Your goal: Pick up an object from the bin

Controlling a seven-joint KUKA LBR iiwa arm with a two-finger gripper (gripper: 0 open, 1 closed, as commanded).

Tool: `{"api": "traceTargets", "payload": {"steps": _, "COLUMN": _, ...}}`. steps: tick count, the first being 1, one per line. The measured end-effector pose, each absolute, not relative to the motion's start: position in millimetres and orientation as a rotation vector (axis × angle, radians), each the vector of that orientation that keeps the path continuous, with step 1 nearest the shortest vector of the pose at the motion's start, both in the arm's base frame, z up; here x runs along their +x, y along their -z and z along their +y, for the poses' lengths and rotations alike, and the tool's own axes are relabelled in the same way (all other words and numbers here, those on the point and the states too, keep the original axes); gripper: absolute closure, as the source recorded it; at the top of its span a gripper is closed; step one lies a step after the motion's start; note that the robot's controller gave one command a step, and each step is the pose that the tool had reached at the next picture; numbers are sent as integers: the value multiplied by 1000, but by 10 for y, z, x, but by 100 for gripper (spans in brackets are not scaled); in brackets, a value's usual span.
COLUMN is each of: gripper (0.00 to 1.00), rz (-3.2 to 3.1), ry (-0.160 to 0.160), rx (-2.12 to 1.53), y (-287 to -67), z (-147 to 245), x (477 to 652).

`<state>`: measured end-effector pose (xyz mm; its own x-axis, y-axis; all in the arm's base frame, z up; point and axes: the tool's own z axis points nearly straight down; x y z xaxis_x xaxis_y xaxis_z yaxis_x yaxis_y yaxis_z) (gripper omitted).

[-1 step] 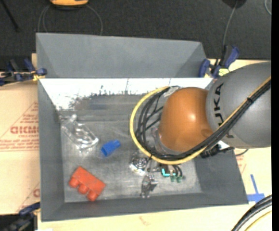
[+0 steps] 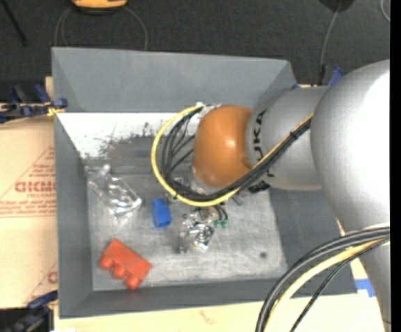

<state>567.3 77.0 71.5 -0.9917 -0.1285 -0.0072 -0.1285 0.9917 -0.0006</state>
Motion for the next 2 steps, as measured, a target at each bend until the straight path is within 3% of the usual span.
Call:
{"api": "traceTargets", "payload": {"steps": 1, "gripper": 0, "rz": 3128, "ry": -3, "rx": -127, "y": -738, "z": 1147, "x": 6119}}
{"api": "traceTargets", "payload": {"steps": 2, "gripper": 0, "rz": 3119, "ry": -5, "rx": -204, "y": -749, "z": 982, "x": 6047}}
